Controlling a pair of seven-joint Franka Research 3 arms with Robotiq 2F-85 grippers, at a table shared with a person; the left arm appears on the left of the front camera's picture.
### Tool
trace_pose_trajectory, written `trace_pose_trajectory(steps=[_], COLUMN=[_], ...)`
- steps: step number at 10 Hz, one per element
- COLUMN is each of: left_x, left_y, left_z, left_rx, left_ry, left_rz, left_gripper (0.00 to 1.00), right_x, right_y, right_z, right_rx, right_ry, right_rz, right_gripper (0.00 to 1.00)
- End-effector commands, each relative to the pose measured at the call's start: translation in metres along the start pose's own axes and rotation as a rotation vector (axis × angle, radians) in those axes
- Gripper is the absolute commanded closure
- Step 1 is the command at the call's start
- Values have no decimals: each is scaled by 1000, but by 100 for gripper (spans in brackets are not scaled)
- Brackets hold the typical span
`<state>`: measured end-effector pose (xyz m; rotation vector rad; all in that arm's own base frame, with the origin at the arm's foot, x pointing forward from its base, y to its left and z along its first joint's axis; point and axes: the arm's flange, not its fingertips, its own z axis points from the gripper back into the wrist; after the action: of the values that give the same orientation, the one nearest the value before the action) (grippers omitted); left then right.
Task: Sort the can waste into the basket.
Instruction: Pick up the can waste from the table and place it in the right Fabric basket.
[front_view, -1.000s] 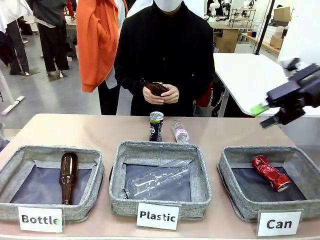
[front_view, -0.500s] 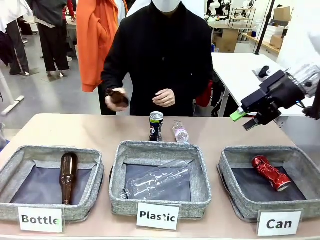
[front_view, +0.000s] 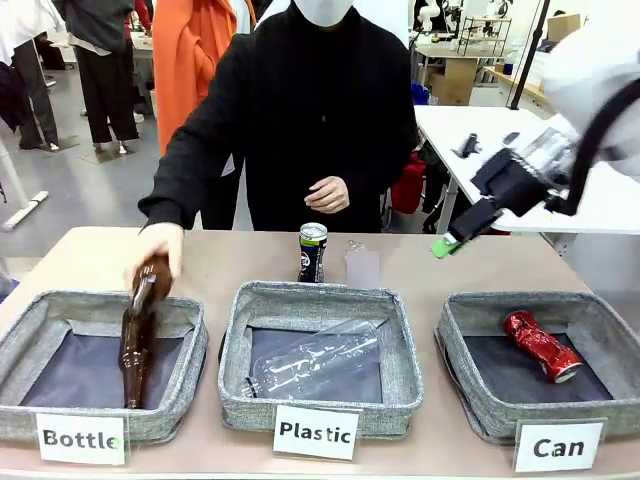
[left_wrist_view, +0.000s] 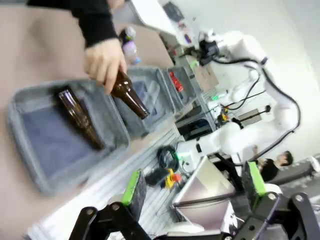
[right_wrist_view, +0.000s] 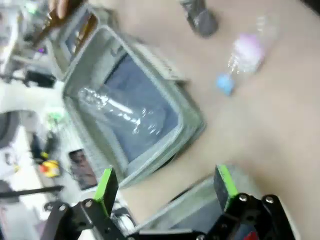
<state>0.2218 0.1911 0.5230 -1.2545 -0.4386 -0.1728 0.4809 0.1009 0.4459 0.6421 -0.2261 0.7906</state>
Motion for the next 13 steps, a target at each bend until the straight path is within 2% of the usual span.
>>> trace_pose_trajectory(steps=[1,2,4,5,6,7,8,9,10,11,12,13], left_x=[-28,-45,-55,-51,-36,-62,-62,-62,-62,-62,-62,-62], left_y=[12,19,40,48,46,44,44,44,44,44,44,44], left_z=[73,95,107,104,98,110,110,110,110,110,110,110], left_rx=[32,71,100,126,143,118,118,118,118,118,118,118], left_ry=[122,156,144,50,-102,115,115,115,115,115,115,115], left_rz=[136,222,335,323,216,333,333,333,333,333,333,333], left_gripper=[0,0,0,0,0,0,0,0,0,0,0,0], right_x=[39,56,80,84,77,77,86,73,64,49,37,34], right_y=[-31,-37,-44,-43,-38,-38,-40,-30,-33,-38,-45,-52], right_z=[-22,-42,-71,-81,-58,-58,-79,-75,-68,-58,-50,-52], right_rx=[64,19,23,99,-26,-26,15,85,60,148,175,169], right_ry=[-106,-201,-281,-266,-214,-214,-247,-220,-259,-353,-408,-411], right_rz=[313,413,551,541,470,470,515,742,839,1032,1068,1013], right_gripper=[0,0,0,0,0,0,0,0,0,0,0,0])
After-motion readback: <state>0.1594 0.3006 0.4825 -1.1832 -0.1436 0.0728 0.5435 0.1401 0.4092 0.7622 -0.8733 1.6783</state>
